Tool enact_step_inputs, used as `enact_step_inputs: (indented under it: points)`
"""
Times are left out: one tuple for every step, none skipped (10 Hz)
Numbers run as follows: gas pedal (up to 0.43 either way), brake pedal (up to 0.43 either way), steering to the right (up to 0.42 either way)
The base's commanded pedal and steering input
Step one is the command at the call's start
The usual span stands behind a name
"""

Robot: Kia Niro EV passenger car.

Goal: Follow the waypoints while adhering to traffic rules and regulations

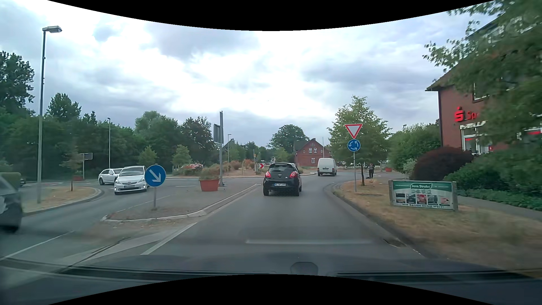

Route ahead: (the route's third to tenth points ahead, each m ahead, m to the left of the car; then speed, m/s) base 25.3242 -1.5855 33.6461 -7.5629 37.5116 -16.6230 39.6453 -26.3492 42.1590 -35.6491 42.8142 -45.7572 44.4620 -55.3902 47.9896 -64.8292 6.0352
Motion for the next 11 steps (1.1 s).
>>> enact_step_inputs:
  points:
    - [0.000,0.000,0.000]
    - [0.000,0.000,0.001]
    - [0.000,0.000,0.003]
    - [0.000,0.006,0.006]
    - [0.000,0.043,0.007]
    - [0.000,0.073,0.007]
    - [0.000,0.098,0.008]
    - [0.000,0.122,0.007]
    - [0.000,0.098,0.008]
    - [0.000,0.000,0.008]
    - [0.000,0.000,0.008]
